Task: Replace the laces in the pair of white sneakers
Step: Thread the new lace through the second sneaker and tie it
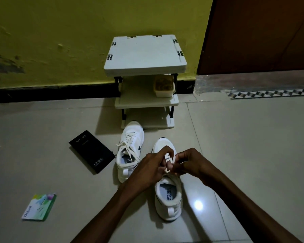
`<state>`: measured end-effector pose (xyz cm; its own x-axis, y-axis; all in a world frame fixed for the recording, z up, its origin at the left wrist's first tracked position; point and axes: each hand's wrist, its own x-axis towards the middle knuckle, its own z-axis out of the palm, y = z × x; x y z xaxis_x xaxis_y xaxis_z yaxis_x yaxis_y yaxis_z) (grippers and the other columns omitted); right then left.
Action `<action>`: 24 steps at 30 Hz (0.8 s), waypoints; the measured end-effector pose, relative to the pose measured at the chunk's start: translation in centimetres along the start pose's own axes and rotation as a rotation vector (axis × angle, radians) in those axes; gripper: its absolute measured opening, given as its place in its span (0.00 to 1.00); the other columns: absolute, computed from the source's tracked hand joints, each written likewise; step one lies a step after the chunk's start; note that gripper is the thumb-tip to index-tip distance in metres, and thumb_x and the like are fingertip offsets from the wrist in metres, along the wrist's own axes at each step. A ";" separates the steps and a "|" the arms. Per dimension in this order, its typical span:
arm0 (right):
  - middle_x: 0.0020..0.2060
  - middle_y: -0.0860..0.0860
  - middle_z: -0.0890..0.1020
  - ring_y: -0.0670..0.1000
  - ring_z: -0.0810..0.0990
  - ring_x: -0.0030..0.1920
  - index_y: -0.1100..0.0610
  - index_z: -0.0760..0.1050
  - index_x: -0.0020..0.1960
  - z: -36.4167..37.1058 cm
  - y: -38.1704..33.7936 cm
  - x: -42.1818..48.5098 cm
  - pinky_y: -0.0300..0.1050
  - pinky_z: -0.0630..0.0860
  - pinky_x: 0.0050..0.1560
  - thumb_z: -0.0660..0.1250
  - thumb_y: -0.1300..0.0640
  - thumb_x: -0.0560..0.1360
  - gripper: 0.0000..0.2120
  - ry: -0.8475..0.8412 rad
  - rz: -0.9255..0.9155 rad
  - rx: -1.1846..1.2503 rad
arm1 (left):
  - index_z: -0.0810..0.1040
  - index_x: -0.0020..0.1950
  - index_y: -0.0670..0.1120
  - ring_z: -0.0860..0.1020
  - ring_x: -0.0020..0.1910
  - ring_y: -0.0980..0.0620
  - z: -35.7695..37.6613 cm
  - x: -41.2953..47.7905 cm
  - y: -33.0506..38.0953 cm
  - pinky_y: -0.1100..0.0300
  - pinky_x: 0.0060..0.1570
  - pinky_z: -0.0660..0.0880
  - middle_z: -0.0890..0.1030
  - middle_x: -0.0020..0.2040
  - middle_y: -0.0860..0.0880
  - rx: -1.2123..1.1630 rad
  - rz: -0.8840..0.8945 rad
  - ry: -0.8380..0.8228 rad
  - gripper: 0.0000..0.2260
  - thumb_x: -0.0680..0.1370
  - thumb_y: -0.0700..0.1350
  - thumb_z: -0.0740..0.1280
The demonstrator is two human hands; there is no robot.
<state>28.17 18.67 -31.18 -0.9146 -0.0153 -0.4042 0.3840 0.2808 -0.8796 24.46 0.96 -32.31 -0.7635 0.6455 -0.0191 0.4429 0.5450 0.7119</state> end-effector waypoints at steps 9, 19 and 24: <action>0.35 0.51 0.82 0.51 0.80 0.36 0.54 0.83 0.39 2.6 -0.4 -0.7 0.43 0.74 0.36 0.75 0.56 0.67 0.03 0.315 -0.460 -0.798 | 0.65 0.54 0.50 0.74 0.34 0.59 -0.3 0.5 -0.3 0.56 0.38 0.72 0.76 0.34 0.55 -0.036 -0.045 0.003 0.18 0.70 0.34 0.65; 0.34 0.50 0.71 0.50 0.68 0.31 0.54 0.72 0.40 4.2 2.7 -1.7 0.37 0.57 0.31 0.71 0.59 0.63 0.09 0.584 -0.787 -0.859 | 0.77 0.56 0.45 0.75 0.34 0.55 -0.4 0.6 -0.2 0.64 0.37 0.72 0.79 0.35 0.50 -0.494 -0.376 -0.056 0.10 0.83 0.42 0.57; 0.37 0.51 0.76 0.51 0.73 0.33 0.57 0.79 0.51 4.2 2.8 -1.8 0.38 0.67 0.30 0.76 0.61 0.64 0.16 0.510 -0.758 -0.855 | 0.80 0.47 0.39 0.69 0.29 0.54 -0.4 1.3 0.3 0.67 0.30 0.67 0.74 0.34 0.43 -0.628 -0.502 -0.143 0.10 0.81 0.44 0.63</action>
<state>31.44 15.47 -33.99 -0.8874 -0.1264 0.4434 -0.2913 0.8992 -0.3266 23.35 1.75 -31.85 -0.7145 0.4895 -0.4998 -0.3144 0.4135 0.8545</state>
